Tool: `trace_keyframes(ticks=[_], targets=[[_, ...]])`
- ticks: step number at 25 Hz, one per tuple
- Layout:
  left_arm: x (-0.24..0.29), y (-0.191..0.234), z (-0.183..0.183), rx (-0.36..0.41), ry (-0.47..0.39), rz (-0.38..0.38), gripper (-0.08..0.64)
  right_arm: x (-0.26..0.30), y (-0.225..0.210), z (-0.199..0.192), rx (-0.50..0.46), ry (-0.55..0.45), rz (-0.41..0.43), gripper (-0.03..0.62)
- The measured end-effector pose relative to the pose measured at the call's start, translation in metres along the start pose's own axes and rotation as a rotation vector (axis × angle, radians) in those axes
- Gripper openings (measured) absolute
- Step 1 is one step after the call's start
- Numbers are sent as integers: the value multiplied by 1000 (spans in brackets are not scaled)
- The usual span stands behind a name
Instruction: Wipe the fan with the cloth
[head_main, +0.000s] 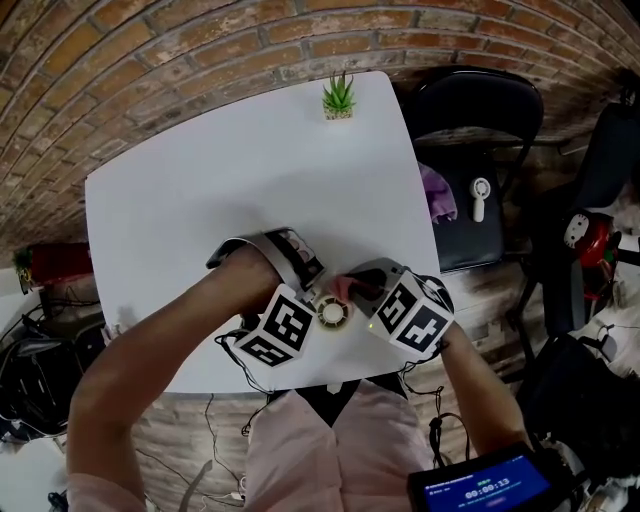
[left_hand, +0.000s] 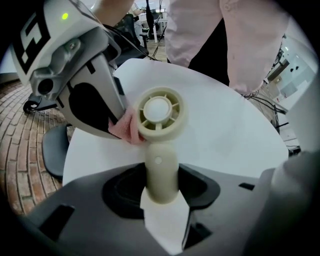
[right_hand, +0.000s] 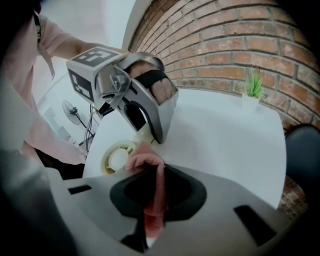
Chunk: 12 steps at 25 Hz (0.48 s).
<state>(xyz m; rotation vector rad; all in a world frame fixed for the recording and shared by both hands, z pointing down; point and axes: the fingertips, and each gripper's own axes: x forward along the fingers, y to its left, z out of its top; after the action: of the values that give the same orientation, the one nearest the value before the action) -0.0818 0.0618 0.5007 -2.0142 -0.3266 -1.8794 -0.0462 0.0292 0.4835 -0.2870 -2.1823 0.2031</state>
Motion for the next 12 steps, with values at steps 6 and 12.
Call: trace_keyframes(ticks=[6,12], targets=[[1,-1,1,17,14,-6,198,5,0,4,-19,-5,15,32],[1,-1,0,-9,12,-6,198,6,1,7,-34,-28,32,32]])
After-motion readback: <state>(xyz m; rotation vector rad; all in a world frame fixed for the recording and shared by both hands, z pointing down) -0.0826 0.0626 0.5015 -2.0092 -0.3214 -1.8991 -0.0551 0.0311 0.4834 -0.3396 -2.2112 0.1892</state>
